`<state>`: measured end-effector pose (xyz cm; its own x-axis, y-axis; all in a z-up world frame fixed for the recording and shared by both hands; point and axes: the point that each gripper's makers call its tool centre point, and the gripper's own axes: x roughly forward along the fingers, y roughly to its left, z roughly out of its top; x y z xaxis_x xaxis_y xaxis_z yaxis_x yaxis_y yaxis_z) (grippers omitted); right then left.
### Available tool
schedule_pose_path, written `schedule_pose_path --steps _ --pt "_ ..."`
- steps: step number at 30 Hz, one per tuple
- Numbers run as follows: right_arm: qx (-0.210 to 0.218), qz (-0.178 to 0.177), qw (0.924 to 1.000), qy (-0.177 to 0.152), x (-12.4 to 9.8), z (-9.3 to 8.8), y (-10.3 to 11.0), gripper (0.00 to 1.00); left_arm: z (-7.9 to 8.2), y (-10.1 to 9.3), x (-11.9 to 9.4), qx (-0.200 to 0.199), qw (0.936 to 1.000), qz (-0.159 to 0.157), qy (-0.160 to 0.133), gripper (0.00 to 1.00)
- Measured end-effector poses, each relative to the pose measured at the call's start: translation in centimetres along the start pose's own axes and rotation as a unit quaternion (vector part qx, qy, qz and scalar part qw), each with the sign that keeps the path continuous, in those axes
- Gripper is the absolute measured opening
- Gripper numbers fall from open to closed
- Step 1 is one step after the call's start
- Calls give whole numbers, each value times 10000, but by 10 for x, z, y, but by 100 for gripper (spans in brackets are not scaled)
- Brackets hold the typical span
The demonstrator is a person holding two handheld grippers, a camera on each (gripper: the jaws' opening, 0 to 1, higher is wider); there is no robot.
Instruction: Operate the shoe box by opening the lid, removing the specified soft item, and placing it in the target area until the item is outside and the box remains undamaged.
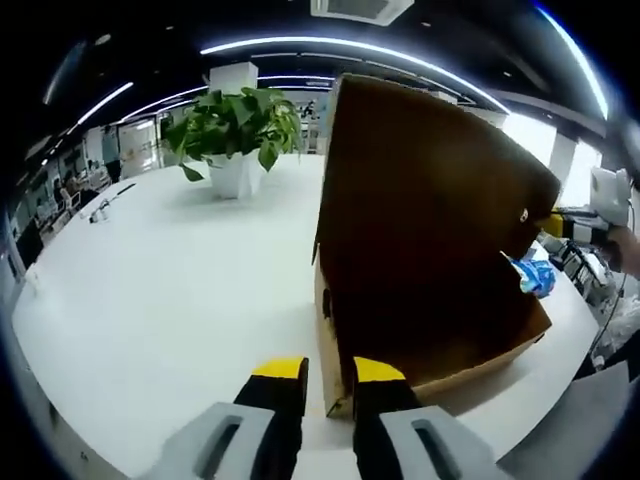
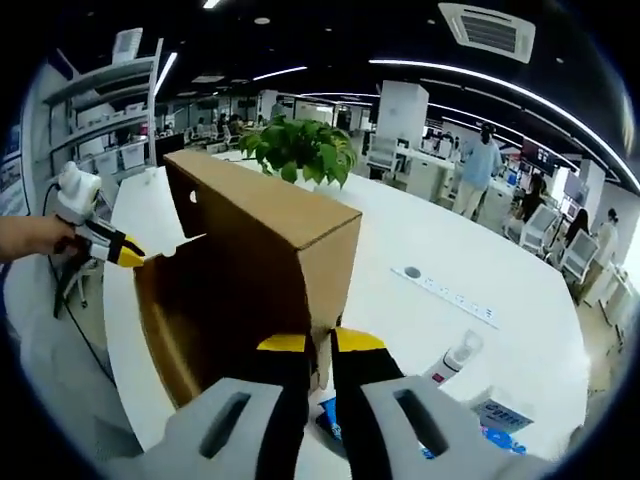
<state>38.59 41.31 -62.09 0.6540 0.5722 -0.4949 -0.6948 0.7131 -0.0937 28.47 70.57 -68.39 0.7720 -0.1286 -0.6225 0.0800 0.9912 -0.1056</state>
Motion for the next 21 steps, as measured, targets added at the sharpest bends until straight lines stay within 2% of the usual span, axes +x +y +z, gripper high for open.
schedule_pose_path --steps 12,21 --pt "-175 117 9997 -97 -12 -13 19 10 27 1 -20 594 9980 -36 -218 23" --pt "-260 260 9992 -169 -19 -27 37 14 52 -13 -32 992 9937 -216 -477 28"
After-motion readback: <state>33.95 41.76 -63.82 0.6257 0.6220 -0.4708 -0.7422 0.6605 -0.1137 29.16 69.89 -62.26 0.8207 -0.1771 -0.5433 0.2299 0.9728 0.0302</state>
